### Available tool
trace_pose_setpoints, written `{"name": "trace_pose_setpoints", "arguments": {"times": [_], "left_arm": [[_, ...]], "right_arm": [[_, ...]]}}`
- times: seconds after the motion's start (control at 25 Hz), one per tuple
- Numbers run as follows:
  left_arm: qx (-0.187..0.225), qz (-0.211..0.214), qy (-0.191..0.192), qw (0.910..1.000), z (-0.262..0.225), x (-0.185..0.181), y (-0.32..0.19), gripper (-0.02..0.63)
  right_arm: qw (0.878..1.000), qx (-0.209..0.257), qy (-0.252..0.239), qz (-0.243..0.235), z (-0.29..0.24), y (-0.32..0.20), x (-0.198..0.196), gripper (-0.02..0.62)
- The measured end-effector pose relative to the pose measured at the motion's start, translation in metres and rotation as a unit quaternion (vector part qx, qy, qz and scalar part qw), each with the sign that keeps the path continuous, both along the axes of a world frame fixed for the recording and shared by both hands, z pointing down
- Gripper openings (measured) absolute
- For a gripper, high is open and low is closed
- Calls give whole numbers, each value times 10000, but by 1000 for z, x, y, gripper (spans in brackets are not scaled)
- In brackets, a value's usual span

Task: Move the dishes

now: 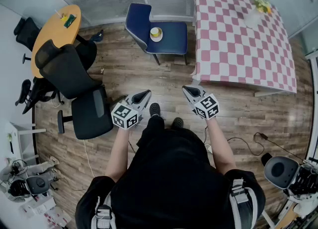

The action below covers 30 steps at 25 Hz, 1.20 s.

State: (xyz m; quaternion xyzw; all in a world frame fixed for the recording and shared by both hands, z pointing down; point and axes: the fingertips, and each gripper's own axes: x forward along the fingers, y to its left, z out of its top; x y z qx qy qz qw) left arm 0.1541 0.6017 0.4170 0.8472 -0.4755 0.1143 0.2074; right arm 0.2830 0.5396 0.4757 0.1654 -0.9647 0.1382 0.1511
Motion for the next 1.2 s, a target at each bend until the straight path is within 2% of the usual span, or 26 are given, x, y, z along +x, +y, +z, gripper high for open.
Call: {"name": "trace_pose_setpoints", "arguments": {"times": [0.28,0.48,0.88,1.2], "left_arm": [[275,-276,119,9992,-14,13,0,25],[284,-388,203,9986,-15,13,11,25],[207,-601,275,9976,-8,-13,15,25],[212,-424,290,9985,-1,-48,-13,25]], "right_arm": [[9997,168,18,-202,-6,11,17,14],[9995,162,58,-278,-6,21,19,14],[9996,23,111,-251,-1,14,5,15],[9995,26,295,-94,4,-7,-27,16]]}}
